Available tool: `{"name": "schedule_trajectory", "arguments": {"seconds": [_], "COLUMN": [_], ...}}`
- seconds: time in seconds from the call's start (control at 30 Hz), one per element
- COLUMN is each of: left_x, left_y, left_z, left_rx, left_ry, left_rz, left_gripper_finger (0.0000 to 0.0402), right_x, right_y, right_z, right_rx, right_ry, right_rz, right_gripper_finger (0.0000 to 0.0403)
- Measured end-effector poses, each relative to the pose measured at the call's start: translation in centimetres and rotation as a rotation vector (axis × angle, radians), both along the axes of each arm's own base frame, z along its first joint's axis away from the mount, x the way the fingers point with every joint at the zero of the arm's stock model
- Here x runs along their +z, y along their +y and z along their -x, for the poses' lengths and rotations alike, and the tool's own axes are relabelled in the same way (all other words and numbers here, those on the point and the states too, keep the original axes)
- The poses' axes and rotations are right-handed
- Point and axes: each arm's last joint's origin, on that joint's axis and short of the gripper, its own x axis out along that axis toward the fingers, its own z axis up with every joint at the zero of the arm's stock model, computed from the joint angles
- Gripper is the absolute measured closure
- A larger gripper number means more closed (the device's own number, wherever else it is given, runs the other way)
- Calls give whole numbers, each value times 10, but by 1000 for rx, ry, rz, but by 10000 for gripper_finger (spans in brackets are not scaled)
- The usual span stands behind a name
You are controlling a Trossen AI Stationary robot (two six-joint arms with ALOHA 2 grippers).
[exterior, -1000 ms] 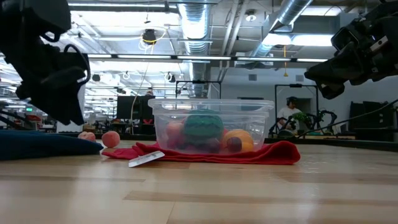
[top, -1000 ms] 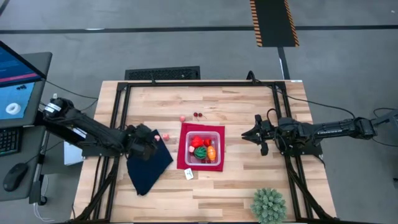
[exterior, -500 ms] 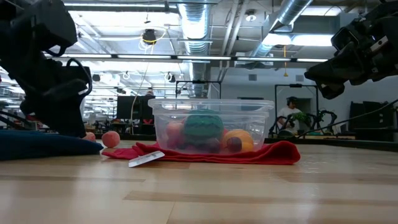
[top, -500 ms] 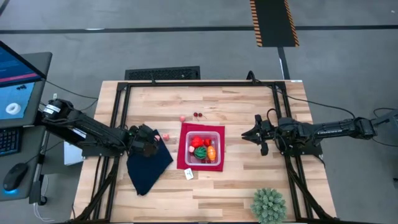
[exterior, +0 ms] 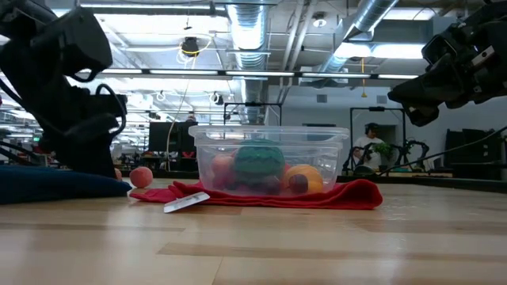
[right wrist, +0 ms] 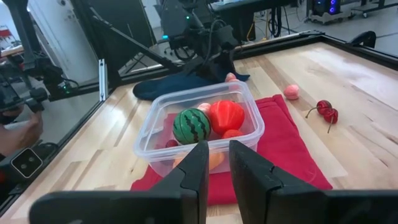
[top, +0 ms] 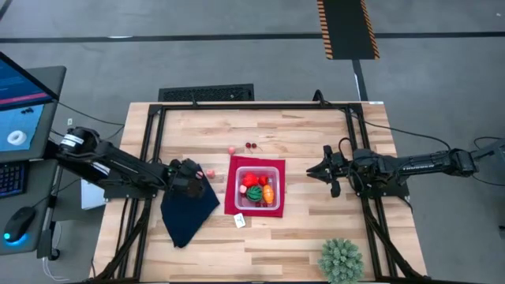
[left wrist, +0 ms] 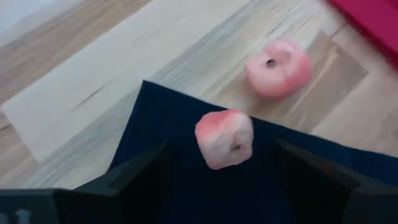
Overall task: Pick and placing Produce into tupperware
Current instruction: Put the peach in the transparent bin
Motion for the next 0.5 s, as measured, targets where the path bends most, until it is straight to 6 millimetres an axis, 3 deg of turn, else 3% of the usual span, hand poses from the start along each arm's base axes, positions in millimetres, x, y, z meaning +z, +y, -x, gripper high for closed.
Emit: {"name": "schedule_trajectory", "arguments": {"seconds": [0.5], "left_x": [-2], "left_y": [2], "left_z": [-4], "left_rx": [-6], "left_ry": [-5], "left_rz": [-20], "left_gripper_finger": [147], "right_x": [0], "right_y": [0], "right_z": [0], "right_rx": [0], "right_ry": [4], "right_rz": [0], "right_gripper_finger": [315]}}
